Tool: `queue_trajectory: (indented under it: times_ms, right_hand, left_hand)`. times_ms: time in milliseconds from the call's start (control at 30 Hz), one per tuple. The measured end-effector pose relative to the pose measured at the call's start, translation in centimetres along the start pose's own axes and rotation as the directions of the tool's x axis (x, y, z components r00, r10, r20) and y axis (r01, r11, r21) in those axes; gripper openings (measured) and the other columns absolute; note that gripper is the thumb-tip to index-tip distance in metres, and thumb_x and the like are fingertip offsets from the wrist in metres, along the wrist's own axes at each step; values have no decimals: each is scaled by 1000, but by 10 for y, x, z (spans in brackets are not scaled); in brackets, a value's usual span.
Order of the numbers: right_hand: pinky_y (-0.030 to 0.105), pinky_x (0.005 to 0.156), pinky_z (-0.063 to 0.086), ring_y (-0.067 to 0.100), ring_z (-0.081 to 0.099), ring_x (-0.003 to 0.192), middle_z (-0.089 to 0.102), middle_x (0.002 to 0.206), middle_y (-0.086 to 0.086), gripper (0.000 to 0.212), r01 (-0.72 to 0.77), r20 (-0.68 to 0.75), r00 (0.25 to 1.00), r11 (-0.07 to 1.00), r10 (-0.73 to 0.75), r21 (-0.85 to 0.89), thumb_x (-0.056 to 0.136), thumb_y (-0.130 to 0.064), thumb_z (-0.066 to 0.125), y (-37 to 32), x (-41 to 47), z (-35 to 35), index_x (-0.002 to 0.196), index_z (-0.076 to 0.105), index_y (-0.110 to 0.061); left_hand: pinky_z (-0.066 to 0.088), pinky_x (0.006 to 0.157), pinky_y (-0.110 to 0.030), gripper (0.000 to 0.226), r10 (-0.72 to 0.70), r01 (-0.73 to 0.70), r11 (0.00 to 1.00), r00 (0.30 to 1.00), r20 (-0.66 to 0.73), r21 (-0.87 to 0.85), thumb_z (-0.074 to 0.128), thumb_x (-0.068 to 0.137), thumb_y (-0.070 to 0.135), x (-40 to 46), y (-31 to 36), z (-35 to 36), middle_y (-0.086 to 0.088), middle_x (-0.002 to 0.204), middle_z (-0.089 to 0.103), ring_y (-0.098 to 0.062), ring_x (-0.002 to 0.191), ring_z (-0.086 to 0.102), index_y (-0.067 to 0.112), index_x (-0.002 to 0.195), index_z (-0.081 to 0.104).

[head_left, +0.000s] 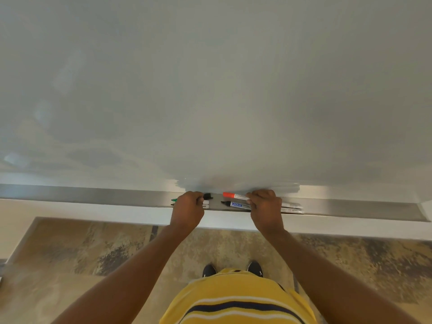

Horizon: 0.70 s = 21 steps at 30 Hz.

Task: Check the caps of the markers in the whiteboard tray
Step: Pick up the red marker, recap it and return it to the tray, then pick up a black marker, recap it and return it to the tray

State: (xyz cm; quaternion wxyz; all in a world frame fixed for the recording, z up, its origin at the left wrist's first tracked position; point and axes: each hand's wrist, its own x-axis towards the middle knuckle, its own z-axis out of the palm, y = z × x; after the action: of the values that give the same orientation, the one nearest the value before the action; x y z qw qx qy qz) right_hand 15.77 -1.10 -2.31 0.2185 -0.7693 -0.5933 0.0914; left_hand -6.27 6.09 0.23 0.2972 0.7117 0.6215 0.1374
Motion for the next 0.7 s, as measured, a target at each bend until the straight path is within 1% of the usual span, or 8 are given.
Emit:
queue_trajectory:
  times_ms: [67, 100, 200, 300, 400, 500, 600, 700]
  right_hand:
    - [36, 66, 41, 34, 60, 88, 73, 88, 0, 30, -19, 2, 1000, 1000, 19, -4, 68, 1, 75, -5, 0, 6, 91, 75, -18]
    - [36, 66, 43, 34, 60, 88, 73, 88, 0, 31, -20, 9, 1000, 1000, 20, 5, 67, 3, 75, -5, 1, 8, 91, 75, -18]
    - [42, 70, 52, 37, 59, 89, 73, 90, 4, 33, -11, 53, 999, 998, 8, 57, 68, 8, 70, -4, 6, 15, 93, 75, -13]
    - [42, 78, 53, 37, 59, 91, 73, 93, 7, 39, 6, 74, 997, 998, -11, 67, 65, 13, 67, -2, 6, 20, 97, 74, -10]
    - [36, 83, 52, 35, 59, 93, 73, 97, 7, 48, 19, 78, 997, 998, -23, 55, 61, 15, 66, -2, 5, 23, 101, 73, -10]
    - [36, 83, 52, 35, 59, 94, 72, 98, 8, 48, 33, 91, 995, 999, -35, 27, 61, 16, 63, -1, 6, 22, 102, 72, -9]
    - [37, 79, 53, 35, 61, 89, 72, 92, 12, 41, 26, 86, 996, 1000, -27, 11, 61, 16, 62, -2, 5, 20, 94, 72, -6]
    - [34, 69, 52, 33, 60, 79, 70, 81, 12, 31, 61, 114, 992, 998, -59, -19, 63, 14, 66, -3, 1, 17, 87, 71, -5]
  left_hand:
    - [57, 70, -39, 18, -8, 8, 1000, 1000, 8, 17, 51, 92, 11, -1, -5, 1, -12, 80, 72, -30, 75, 66, 7, 88, 68]
    - [57, 72, -38, 18, -1, 1, 1000, 1000, 8, 24, 51, 92, 11, -1, -6, 2, -11, 82, 72, -30, 77, 66, 7, 88, 68]
    - [55, 79, -35, 21, 24, -25, 998, 999, 23, 56, 51, 93, 12, 0, -8, 5, -7, 97, 71, -27, 87, 66, 11, 100, 72]
    - [52, 73, -32, 21, 67, -71, 992, 997, 40, 102, 51, 92, 9, 3, -8, 8, -9, 95, 67, -27, 85, 63, 10, 100, 71]
    - [44, 63, -29, 19, 102, -110, 983, 993, 60, 145, 50, 87, 0, 9, -8, 9, -8, 88, 63, -29, 81, 61, 7, 89, 68]
    - [49, 65, -29, 28, 134, -149, 961, 988, 79, 234, 52, 78, -7, 15, -7, 10, -6, 91, 66, -28, 81, 63, 8, 93, 69]
    - [50, 68, -30, 36, 172, -198, 928, 979, 109, 315, 52, 73, -8, 23, -8, 11, -5, 92, 69, -29, 83, 66, 12, 97, 69]
    - [51, 69, -32, 33, 175, -218, 897, 974, 142, 384, 52, 74, -4, 30, -9, 13, -7, 95, 71, -31, 85, 66, 13, 99, 68]
